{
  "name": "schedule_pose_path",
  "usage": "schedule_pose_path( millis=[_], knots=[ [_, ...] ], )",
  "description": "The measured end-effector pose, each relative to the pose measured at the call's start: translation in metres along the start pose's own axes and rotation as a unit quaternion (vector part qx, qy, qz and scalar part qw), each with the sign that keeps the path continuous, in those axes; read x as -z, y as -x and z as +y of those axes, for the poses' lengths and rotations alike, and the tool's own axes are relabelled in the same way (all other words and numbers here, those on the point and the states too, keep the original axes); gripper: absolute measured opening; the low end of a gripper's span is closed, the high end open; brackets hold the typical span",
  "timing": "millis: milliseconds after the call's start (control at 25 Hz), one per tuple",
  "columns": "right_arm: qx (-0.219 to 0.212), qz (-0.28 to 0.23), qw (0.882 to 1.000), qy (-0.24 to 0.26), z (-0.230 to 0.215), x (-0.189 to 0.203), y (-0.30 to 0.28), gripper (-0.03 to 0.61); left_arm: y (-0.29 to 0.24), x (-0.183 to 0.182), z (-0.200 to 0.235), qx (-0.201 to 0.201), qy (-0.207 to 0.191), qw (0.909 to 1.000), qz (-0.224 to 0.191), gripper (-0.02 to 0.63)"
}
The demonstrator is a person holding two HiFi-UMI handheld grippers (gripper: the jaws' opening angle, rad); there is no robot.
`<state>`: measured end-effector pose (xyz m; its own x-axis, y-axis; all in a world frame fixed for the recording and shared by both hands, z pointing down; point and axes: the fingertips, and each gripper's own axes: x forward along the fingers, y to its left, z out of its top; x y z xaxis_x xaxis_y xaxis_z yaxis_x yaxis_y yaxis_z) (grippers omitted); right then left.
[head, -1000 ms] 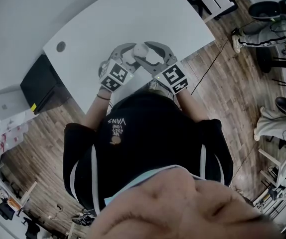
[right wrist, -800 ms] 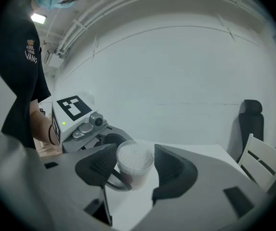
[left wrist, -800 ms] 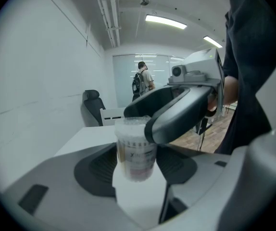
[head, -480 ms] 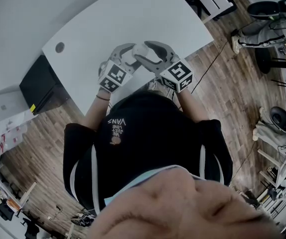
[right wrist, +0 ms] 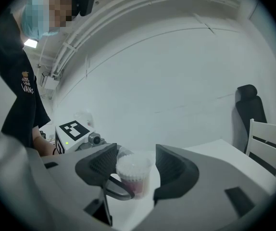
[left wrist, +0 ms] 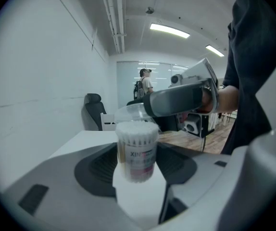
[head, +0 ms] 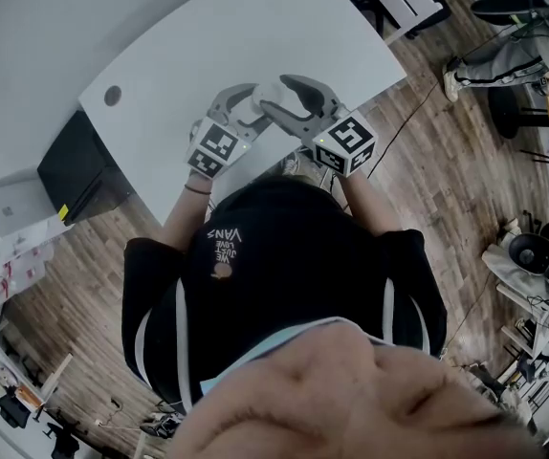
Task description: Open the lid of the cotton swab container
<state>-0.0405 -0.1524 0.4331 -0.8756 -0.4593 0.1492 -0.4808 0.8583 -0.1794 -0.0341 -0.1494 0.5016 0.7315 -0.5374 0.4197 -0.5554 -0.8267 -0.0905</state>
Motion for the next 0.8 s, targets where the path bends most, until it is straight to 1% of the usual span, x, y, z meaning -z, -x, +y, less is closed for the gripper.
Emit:
schedule_pose_path(
  millis=[360, 680, 800],
  knots=[
    [0.034, -0.037, 0.999, 0.008, -0.022, -0.026, 0.014, 0.252, -0.003, 0.003, -0.002, 0.004, 0.012, 0.9999, 0.002, 0.256],
    [0.081, -0.048, 0.996, 0.003, -0.054, -0.034, 0.024, 0.252, -0.005, 0.003, -0.001, 0.008, 0.023, 0.9997, 0.0, 0.256],
    [0.098, -0.045, 0.994, 0.001, -0.065, -0.032, 0.027, 0.252, -0.006, 0.003, -0.002, 0.012, 0.024, 0.9997, 0.0, 0.256]
  ],
)
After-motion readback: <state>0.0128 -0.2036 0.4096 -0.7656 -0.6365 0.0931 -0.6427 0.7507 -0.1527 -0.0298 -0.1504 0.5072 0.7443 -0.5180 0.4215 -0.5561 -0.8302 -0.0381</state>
